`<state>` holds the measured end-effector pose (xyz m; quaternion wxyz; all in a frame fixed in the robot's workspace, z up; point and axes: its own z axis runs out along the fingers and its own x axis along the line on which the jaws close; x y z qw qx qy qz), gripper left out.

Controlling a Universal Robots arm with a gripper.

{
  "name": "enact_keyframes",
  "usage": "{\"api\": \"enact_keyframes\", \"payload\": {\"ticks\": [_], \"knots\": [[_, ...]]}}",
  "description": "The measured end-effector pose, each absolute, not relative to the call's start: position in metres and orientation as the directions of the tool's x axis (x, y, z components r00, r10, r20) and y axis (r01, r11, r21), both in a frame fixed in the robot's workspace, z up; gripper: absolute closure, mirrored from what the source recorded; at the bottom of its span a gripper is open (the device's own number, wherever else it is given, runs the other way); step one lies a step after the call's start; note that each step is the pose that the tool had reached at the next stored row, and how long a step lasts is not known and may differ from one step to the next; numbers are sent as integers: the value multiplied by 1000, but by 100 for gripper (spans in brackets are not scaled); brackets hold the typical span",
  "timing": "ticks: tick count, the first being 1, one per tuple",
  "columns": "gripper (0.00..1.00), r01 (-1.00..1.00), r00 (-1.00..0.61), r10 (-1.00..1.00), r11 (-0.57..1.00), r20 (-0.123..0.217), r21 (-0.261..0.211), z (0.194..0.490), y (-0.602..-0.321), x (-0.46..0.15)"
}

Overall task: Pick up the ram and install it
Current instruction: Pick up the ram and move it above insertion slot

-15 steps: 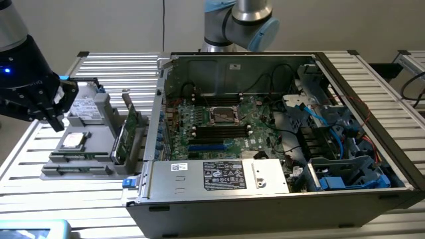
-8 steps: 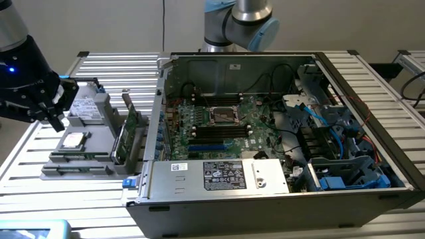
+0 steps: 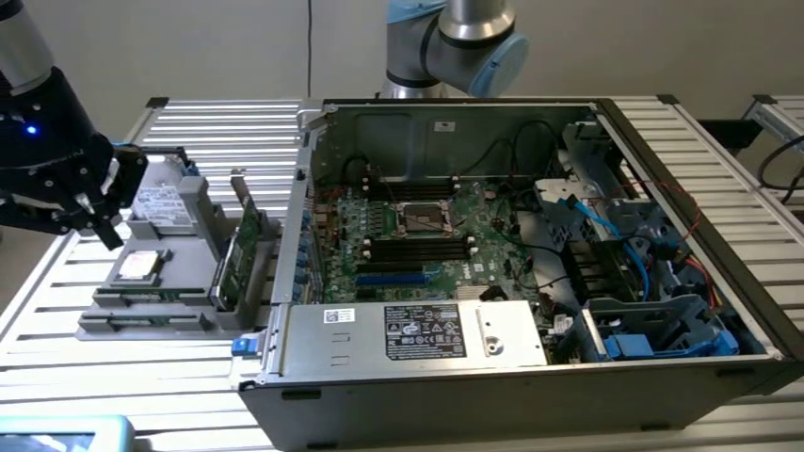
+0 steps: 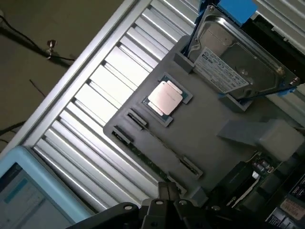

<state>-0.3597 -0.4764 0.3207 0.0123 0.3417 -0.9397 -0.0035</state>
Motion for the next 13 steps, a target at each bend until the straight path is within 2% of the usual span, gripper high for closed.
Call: {"api": "enact_keyframes", "payload": {"ticks": [13], "knots": [[89,-803,-595,-803,596,20,15,320,-476,-360]]}}
